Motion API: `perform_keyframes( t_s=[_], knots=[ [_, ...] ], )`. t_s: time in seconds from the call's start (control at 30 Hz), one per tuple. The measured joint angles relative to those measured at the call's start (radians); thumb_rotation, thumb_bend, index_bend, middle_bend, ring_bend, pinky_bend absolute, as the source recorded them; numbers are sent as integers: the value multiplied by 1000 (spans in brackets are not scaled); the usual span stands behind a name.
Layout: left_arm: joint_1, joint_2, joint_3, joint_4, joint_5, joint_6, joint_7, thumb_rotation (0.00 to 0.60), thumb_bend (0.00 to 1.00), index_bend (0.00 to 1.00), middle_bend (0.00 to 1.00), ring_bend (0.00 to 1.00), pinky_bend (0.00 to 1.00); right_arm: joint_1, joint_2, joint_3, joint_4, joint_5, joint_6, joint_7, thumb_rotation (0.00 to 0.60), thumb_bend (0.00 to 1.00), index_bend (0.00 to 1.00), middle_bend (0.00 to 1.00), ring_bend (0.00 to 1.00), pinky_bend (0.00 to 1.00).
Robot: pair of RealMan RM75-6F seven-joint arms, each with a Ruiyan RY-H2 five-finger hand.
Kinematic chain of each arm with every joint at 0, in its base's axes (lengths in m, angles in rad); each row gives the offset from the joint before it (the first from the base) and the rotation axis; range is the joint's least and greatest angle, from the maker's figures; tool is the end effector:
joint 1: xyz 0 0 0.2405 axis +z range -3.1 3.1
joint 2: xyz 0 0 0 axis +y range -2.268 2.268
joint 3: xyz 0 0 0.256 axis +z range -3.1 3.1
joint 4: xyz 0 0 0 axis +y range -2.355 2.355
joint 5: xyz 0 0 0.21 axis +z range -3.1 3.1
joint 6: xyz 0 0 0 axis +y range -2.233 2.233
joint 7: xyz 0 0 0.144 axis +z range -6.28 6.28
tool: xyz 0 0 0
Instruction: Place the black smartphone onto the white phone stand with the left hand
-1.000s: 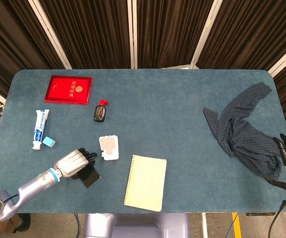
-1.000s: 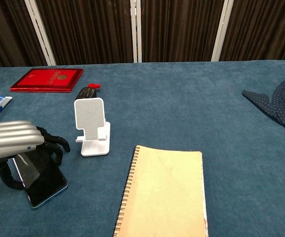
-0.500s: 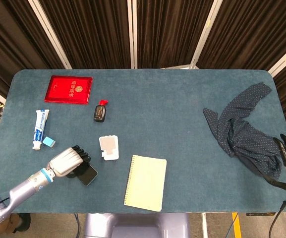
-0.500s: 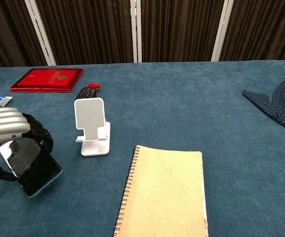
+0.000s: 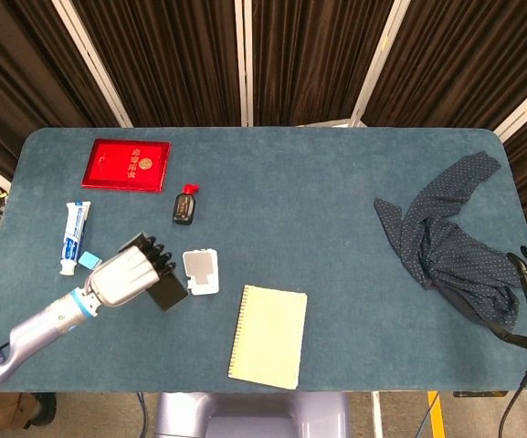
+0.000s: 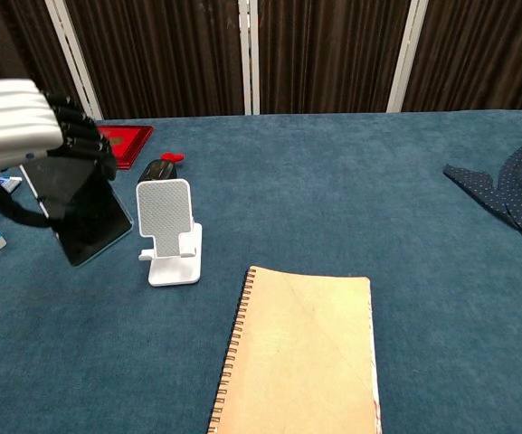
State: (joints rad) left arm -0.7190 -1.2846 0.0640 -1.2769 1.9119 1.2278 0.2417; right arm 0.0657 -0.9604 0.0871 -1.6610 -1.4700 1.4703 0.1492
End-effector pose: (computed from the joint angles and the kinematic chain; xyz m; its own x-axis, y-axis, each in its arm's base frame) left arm -0.1914 0.3149 0.0644 0.7668 -0.3031 0.5658 0.1883 -0.7364 -0.6498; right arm -0.3149 -0.1826 0.2105 0.3533 0.0238 0.9352 -0.9352 0.0321 0.3525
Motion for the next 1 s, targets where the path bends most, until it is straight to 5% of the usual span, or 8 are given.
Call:
perform_keyframes(
  t_s=[0.37,1.0],
  knots=[
    [-157,1,-65,-11,95,-168,304,600,0,596,471,435,360,-3,9,2,9,2,2,42,600,0,0,0,0,0],
    [-244,-71,-61,-27,86,-356,465,600,0,589,459,434,346,-7,20,3,27,-4,5,102,600,0,0,0,0,0]
  ],
)
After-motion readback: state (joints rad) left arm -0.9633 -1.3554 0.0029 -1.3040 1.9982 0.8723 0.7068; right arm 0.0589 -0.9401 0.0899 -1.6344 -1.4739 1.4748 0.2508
